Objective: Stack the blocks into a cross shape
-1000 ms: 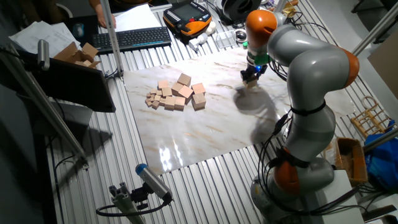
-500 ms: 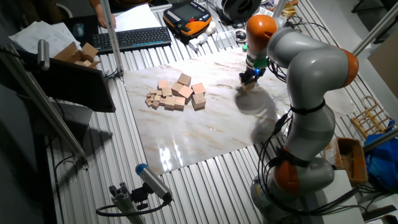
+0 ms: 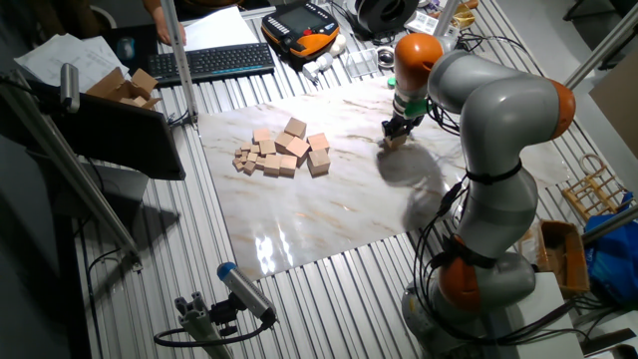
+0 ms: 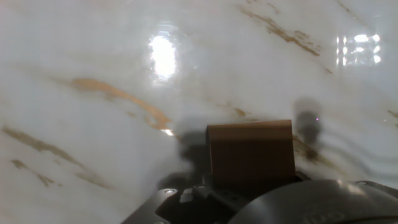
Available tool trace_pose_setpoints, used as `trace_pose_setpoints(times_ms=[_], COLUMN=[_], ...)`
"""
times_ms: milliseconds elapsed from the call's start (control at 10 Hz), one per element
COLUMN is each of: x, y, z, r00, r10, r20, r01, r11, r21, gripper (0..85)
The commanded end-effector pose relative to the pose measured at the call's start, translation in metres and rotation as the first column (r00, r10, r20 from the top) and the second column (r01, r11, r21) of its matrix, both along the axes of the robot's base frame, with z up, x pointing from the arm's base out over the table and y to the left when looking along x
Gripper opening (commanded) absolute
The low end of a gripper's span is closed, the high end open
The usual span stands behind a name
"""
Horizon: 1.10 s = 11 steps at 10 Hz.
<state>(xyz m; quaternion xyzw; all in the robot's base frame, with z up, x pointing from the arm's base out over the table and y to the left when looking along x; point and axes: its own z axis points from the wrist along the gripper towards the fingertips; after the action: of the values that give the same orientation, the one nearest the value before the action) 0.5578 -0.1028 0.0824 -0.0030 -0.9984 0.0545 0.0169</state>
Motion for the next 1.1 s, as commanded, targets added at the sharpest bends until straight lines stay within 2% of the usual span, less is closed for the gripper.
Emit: trace_pose_setpoints(times_ms=[0,300,400,500,600,900,1000], x=[0.0002,0.0017,0.0017,0.0016,0.0016,0.0013,0.0012], y=[0.001,0.008,0.008,0.008,0.008,0.008,0.008], z=[-0.001,-0.011,-0.011,-0.011,-0.011,-0.012,-0.013], r00=[1.000,1.000,1.000,1.000,1.000,1.000,0.999], r10=[-0.007,-0.014,-0.009,-0.007,-0.007,-0.012,-0.014], r20=[0.005,0.010,0.005,0.005,0.011,0.022,0.029], r01=[0.007,0.014,0.009,0.007,0.007,0.012,0.014], r11=[1.000,1.000,1.000,1.000,1.000,1.000,1.000], r21=[0.000,0.000,-0.002,0.001,0.000,0.004,0.006], gripper=[0.0,0.0,17.0,17.0,34.0,34.0,51.0])
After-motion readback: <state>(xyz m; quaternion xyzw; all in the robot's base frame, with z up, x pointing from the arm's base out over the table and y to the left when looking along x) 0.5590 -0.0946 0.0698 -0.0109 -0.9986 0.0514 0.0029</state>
